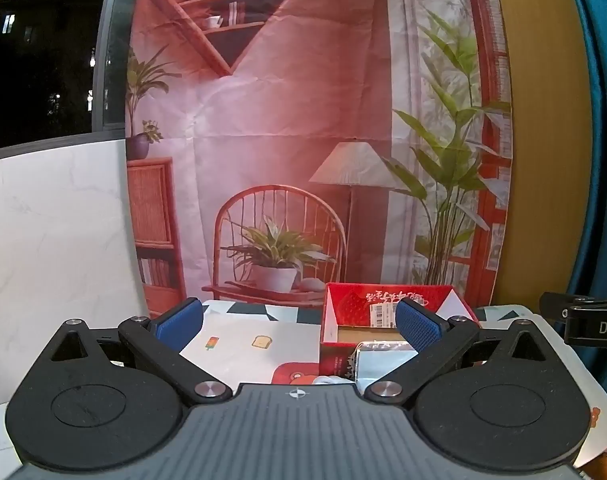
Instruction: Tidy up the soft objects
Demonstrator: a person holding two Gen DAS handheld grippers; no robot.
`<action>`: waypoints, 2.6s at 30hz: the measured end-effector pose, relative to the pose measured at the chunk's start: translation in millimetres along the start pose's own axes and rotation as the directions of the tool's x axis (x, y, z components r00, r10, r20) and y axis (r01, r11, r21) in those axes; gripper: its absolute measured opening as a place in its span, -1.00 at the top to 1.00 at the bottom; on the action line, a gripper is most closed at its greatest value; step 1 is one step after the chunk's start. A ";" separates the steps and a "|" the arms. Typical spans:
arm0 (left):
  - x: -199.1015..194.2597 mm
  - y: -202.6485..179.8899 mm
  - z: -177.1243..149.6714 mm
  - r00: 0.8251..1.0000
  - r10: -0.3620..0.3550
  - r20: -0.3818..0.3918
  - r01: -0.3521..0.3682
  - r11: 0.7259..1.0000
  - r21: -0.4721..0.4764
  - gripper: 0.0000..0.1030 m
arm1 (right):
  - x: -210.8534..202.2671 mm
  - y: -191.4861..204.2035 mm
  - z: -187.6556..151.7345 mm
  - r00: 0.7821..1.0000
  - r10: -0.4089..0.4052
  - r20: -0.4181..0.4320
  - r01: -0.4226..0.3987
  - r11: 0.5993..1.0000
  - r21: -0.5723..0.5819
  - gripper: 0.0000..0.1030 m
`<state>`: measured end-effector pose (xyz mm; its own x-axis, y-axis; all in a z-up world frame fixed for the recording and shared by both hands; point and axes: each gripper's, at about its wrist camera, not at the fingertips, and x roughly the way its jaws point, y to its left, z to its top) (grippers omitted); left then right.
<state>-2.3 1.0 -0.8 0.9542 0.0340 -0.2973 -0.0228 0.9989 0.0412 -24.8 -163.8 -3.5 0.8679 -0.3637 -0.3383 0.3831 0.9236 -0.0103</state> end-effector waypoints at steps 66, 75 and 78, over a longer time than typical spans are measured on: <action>2.3 1.0 -1.6 1.000 0.002 -0.007 -0.002 1.000 -0.001 -1.00 | -0.5 -0.5 0.3 1.000 0.002 -0.006 -0.002 1.000 0.002 -0.99; 2.1 1.4 -4.5 1.000 0.002 -0.011 -0.002 1.000 -0.005 -1.00 | -0.6 -0.3 1.6 1.000 0.000 -0.007 0.000 1.000 0.002 -0.99; 3.6 0.5 -4.8 1.000 0.001 -0.017 -0.001 1.000 -0.007 -1.00 | -0.7 -1.0 2.6 1.000 0.001 -0.008 -0.001 1.000 0.006 -0.99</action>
<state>-0.4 1.8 -6.4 0.9491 0.0355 -0.3131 -0.0260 0.9991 0.0347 -25.0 -164.7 -0.8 0.8657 -0.3621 -0.3455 0.3842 0.9232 -0.0048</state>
